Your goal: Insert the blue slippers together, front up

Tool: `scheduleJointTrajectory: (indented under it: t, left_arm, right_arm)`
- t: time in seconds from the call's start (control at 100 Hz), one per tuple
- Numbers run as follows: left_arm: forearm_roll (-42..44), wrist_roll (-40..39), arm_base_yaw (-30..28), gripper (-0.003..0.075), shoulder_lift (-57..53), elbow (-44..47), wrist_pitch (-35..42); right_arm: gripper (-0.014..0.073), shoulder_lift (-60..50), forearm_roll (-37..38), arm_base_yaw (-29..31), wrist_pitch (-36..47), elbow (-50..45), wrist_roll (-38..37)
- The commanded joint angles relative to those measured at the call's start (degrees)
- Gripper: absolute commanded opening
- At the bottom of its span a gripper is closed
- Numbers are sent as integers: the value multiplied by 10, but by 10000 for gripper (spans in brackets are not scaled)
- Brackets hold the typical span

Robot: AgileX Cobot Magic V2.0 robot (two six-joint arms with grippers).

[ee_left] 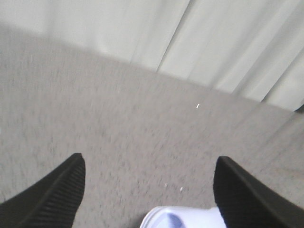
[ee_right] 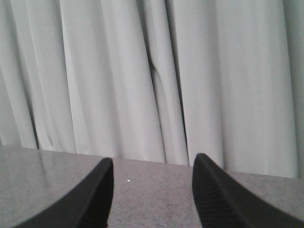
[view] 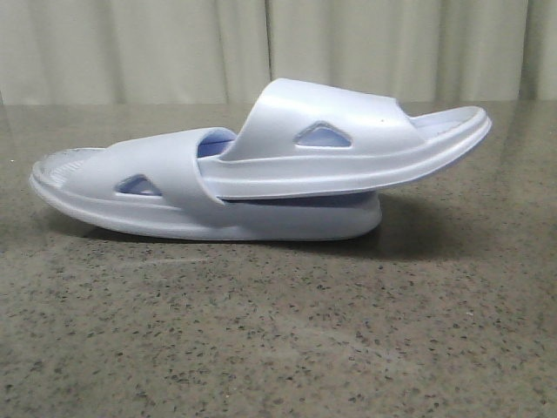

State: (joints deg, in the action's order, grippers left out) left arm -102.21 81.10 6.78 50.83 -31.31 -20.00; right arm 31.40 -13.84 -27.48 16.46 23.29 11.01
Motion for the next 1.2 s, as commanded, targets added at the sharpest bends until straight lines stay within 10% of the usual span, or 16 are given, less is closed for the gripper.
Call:
scheduleJointTrajectory:
  t: [0.0,0.59,1.19]
  left_arm:
    - [8,6,4,499,-60,-9,6]
    - [58,6,4,499,-339,161,68]
    - [62,6,4,499,-361,200,90]
  right_arm:
    - [320,-1,-42,5,23,20,76]
    - [320,-102,-69,85,-108,7,170]
    - [320,-235,-60,160,-236,-62,144]
